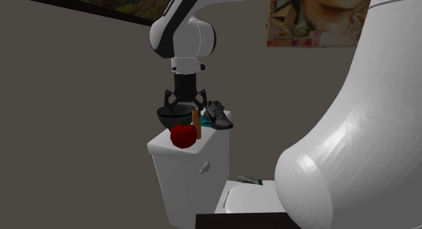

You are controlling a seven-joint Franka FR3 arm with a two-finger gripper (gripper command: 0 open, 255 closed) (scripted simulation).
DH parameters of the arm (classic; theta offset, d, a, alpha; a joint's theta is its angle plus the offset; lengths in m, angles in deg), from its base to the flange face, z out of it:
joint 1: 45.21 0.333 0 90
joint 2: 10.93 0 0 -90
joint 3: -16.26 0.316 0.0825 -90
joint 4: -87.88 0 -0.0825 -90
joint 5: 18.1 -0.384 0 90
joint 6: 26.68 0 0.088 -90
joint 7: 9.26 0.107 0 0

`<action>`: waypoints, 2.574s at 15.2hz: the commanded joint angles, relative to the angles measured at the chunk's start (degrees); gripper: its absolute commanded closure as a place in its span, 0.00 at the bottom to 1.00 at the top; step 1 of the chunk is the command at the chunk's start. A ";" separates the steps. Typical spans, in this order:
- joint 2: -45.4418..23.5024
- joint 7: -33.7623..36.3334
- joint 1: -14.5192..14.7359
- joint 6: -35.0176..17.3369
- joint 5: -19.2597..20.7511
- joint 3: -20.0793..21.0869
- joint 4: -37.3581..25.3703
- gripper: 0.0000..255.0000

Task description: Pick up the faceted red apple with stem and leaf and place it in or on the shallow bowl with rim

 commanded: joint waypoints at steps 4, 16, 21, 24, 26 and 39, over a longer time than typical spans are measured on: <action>-1.38 0.54 0.08 -2.85 0.60 0.17 1.56 0.00; -1.38 0.54 0.08 -2.85 0.60 0.17 1.55 1.00; -0.99 0.41 0.07 -2.09 0.42 0.15 1.14 1.00; 0.06 0.07 0.03 0.20 -0.04 0.05 -0.18 1.00; 0.70 -0.12 0.01 1.73 -0.30 -0.02 -1.11 1.00; 3.56 -0.89 -0.16 11.67 -1.31 -0.53 -8.39 1.00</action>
